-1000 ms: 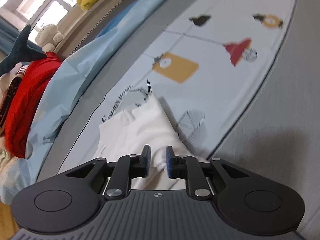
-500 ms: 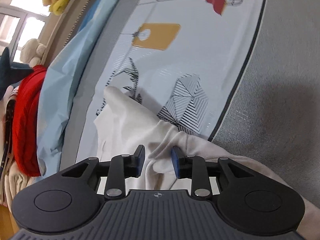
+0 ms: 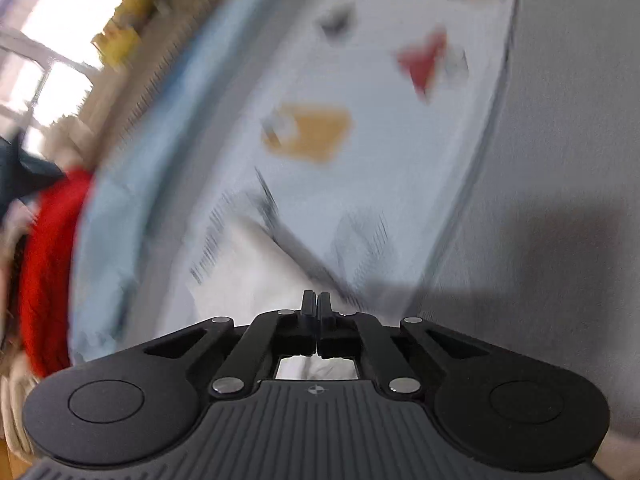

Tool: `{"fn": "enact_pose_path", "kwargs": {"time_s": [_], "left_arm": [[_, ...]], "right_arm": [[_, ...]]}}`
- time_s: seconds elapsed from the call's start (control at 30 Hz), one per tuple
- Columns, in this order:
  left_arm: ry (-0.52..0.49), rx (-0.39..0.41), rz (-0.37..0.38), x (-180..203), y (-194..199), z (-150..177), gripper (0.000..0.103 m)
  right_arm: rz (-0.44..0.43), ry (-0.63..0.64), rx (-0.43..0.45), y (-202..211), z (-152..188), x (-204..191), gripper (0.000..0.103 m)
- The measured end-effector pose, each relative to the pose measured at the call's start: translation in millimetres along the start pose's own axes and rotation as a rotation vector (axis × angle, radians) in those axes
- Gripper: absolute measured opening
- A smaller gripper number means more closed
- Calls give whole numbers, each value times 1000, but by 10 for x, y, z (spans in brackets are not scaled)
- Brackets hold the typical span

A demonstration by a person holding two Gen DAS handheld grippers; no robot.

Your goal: Fold small clothes

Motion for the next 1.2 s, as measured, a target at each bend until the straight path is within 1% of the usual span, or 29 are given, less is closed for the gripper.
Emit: {"fn": "enact_pose_path", "kwargs": {"time_s": [0.03,0.07,0.1,0.13,0.17,0.2,0.23,0.27,0.3,0.33,0.37,0.47,0.53,0.6,0.7,0.73,0.77,0.83,0.9,0.93,0.97,1.0,1.03,1.07,1.1,1.13,1.17,1.2], "left_arm": [[-4,-4,9,11,-1,5,6],[-8,-13,11,15,-12,13,6],[-10,-27,8,4,-33,23,5],[-5,-35,1,-15,-49,31,5],[3,-38,-8,-43,-59,36,6],[7,-38,-16,-64,-64,35,5],[10,-36,-18,-74,-59,32,5],[12,-32,-17,-81,-49,27,5],[10,-29,-16,-71,-40,29,5],[6,-28,-14,-64,-34,28,5],[3,-28,-12,-53,-30,32,5],[0,-30,-15,-42,-35,41,5],[-1,-30,-15,-41,-35,38,6],[-4,-30,-14,-38,-32,37,6],[-8,-34,-11,-42,-32,42,5],[-8,-34,-9,-44,-30,40,5],[-8,-35,-5,-44,-27,38,5],[-10,-35,15,-34,-10,32,5],[-24,-37,56,2,9,28,5],[-37,-41,73,25,14,35,6],[-48,-49,82,43,10,45,6],[-61,-65,84,48,-9,63,6],[-72,-88,76,43,-41,88,6],[-74,-115,63,20,-84,116,6],[-69,-138,49,-5,-125,142,6],[-62,-166,22,-42,-176,168,7],[-62,-181,-4,-73,-202,183,8],[-70,-177,-38,-93,-207,186,8]], "right_arm": [[-25,53,162,264,-190,-82,0],[-26,61,204,337,-244,-85,0],[-26,61,204,337,-244,-85,0],[0,70,182,332,-270,-41,0],[-7,72,122,259,-231,-21,0],[-7,72,122,259,-231,-21,0],[-24,69,47,167,-163,-5,0],[-34,60,-44,56,-66,5,4],[-32,61,-144,-72,96,-10,4],[-32,61,-144,-72,96,-10,4],[5,82,-197,-171,227,-42,4],[22,51,-207,-242,266,-4,13],[38,30,-216,-326,259,33,13],[39,-20,-203,-382,224,98,13],[30,-23,-203,-403,221,97,13],[24,-15,-202,-411,220,93,9],[29,0,-189,-426,215,85,0],[24,-18,-143,-303,170,66,0],[-32,-39,-78,-70,88,-23,0],[-53,-19,-41,31,58,-79,0],[-53,-19,-41,31,58,-79,0],[-49,41,30,176,41,-137,0],[-49,41,30,176,41,-137,0],[-11,33,26,154,45,-85,0],[124,-15,-32,-9,68,139,0],[185,-49,-68,-88,86,262,0],[185,-49,-68,-88,86,262,0],[236,-66,-85,-125,95,338,2]]}}
Point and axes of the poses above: each gripper's, at about its wrist camera, not at the fingertips, and y roughly against the way its jaws point, x to its right, z to its underside, the point moved 3 cm from there along -y, roughly the way its jaws point, and after that the axes turned 4 degrees about z, right-handed, at the moved point
